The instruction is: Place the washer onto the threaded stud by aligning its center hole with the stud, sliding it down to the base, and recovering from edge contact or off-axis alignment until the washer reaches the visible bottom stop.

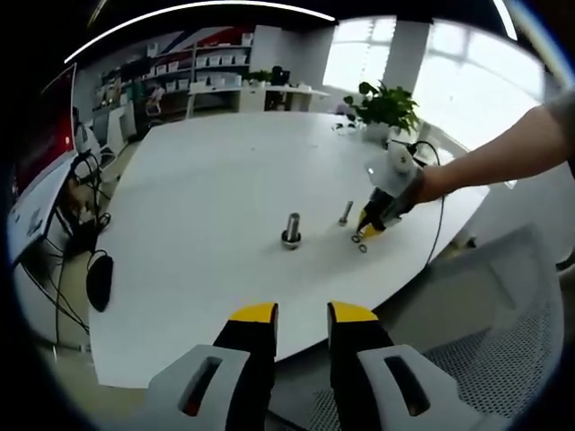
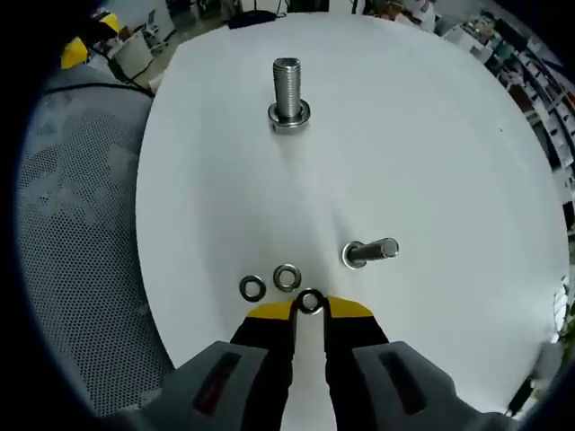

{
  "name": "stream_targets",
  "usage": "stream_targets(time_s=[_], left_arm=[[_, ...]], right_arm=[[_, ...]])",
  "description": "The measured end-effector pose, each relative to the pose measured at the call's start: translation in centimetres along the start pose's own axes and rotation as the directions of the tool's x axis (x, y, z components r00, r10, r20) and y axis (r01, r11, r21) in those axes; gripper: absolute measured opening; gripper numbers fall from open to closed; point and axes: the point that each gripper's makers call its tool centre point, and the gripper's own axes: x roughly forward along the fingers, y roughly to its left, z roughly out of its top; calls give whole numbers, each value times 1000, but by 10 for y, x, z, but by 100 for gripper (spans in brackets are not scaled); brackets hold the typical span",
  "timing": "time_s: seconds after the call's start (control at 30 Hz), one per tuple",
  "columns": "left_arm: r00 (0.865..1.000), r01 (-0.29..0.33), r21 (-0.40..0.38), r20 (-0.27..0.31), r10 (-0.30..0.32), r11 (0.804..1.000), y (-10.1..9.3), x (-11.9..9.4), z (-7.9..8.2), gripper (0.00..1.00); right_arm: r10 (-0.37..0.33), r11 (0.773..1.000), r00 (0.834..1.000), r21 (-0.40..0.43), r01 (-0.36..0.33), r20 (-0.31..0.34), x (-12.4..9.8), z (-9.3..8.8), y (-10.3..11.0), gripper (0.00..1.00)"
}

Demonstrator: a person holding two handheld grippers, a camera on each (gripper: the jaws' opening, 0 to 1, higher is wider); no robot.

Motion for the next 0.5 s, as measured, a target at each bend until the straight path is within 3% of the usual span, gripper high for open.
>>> stream_targets(time_s=[0.2,0.37,0.5], left_arm=[[999,16,-10,38,-16,1000,-2,-3,6,20],[999,19,-16,36,-19,1000,-2,-3,6,20],[998,35,-8,52,-35,999,-5,-4,9,20]], right_arm=[[-28,998,999,55,29,-15,-2,-6,-1,13],[-62,981,998,184,56,28,-17,-4,-5,13],[-70,982,997,178,65,19,-33,-1,-7,13]])
